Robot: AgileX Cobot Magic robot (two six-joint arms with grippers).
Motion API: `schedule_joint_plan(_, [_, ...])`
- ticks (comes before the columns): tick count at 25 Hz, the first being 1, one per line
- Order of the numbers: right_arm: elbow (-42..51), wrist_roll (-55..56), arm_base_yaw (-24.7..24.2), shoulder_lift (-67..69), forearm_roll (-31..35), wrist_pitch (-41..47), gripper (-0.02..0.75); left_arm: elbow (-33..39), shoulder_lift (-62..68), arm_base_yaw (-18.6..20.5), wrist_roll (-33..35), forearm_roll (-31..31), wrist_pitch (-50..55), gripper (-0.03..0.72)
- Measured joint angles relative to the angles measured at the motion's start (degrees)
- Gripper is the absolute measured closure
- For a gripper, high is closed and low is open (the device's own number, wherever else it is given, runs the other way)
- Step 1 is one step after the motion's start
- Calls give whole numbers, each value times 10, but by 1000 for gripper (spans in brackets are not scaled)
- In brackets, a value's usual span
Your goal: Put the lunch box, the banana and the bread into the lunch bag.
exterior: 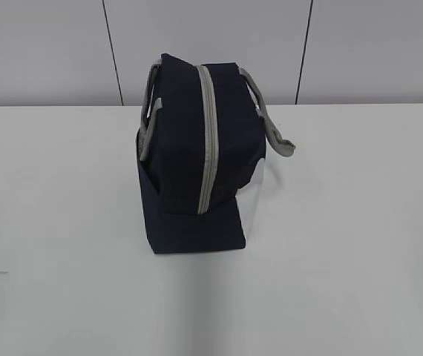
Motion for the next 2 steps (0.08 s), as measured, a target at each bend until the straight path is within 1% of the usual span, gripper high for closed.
schedule_joint_plan(2, [0,0,0,0,0,0,237,0,0,0,0,0,0,453])
